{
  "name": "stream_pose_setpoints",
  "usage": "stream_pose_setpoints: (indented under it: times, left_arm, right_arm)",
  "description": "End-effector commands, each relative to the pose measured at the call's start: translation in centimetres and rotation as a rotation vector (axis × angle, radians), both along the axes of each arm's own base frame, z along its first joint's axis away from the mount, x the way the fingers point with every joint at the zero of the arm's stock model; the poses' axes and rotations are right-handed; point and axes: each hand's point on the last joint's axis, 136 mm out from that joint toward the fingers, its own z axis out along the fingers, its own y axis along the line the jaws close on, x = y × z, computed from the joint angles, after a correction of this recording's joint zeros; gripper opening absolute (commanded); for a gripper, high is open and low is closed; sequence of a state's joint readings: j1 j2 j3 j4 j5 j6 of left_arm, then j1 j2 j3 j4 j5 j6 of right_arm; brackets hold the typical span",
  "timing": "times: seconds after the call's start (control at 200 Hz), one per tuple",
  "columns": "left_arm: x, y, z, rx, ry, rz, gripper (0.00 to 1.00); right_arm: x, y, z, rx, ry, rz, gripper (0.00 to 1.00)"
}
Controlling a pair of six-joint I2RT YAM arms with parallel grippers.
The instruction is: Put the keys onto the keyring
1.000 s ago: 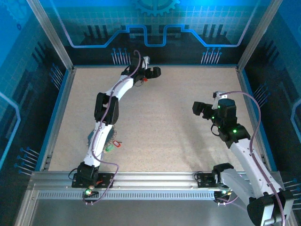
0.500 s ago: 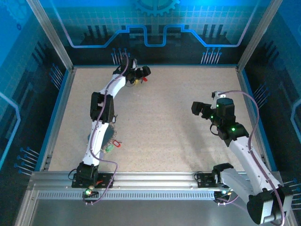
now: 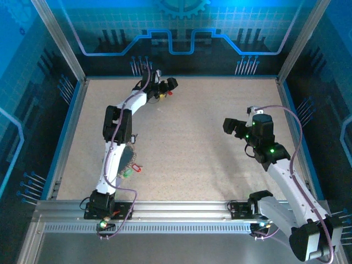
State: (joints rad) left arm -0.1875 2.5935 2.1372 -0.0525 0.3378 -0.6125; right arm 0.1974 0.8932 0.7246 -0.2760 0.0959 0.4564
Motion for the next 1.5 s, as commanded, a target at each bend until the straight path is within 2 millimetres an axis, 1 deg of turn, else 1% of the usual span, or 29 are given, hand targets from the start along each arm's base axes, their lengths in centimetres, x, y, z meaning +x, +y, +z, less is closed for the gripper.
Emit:
stream_pose_setpoints:
  times: [0.0,0.1,0.18,0.27,0.415,0.505,0.575,0.665,0.76,0.845,0.981,1.046,1.161,1.286,1.416,1.496]
  left_arm:
    - [0.9,-2.3,5.9,-0.142,-0.14,-0.036,0.99]
    - [1.1,-3.2,5.2,-0.199,-0.12,-0.05,0.99]
    - [1.2,-3.3,3.8,-0.216,-0.083,-0.038,0.99]
    - [1.1,-2.9,2.3,-0.197,-0.039,-0.002,0.99]
    - [0.7,-1.6,-1.2,-0.138,0.075,0.077,0.99]
    - [0.4,-1.7,-2.6,-0.137,0.138,0.083,0.99]
    - [-0.1,-1.5,-3.7,-0.136,0.185,0.102,0.99]
    - [-0.7,-1.2,-4.5,-0.125,0.234,0.121,0.99]
    - [-1.9,-0.5,-5.6,-0.085,0.308,0.154,0.99]
    - [-3.2,-0.7,-6.0,-0.073,0.353,0.151,0.99]
    - [-6.0,-1.5,-6.4,-0.053,0.406,0.119,0.99]
    - [-7.4,-2.4,-6.2,-0.048,0.415,0.09,0.99]
    - [-10.8,-4.1,-5.8,-0.015,0.432,0.022,0.99]
    - [-15.9,-5.6,-6.8,0.016,0.485,-0.025,0.99]
    - [-21.3,-7.9,-7.6,0.03,0.505,-0.082,0.99]
    - [-24.8,-9.4,-7.9,0.043,0.548,-0.139,0.99]
  right_arm:
    - [0.0,0.6,0.1,0.021,-0.013,0.014,1.0]
    - [0.0,0.4,0.2,0.011,-0.01,0.001,1.0]
    - [0.0,0.4,0.2,0.016,-0.011,0.003,1.0]
    - [0.0,0.4,0.1,0.009,-0.012,0.004,1.0]
    - [0.0,0.2,0.0,0.011,-0.005,-0.011,1.0]
    - [0.2,0.3,-0.2,0.014,-0.012,-0.011,1.0]
    - [0.4,0.3,0.0,0.017,-0.003,-0.017,1.0]
    - [0.5,0.6,0.1,0.032,0.002,-0.007,1.0]
    - [0.5,0.5,0.2,0.031,0.001,-0.012,1.0]
    - [0.4,0.3,0.4,0.034,0.0,-0.025,1.0]
    - [0.3,0.3,0.6,0.04,-0.008,-0.027,1.0]
    - [0.2,0.2,0.6,0.043,-0.004,-0.033,1.0]
    - [0.2,0.4,0.6,0.045,-0.003,-0.028,1.0]
    - [0.0,0.2,0.6,0.041,-0.009,-0.038,1.0]
    - [0.0,-0.2,0.5,0.018,-0.031,-0.052,1.0]
    - [-0.1,-1.1,1.2,-0.03,-0.048,-0.078,1.0]
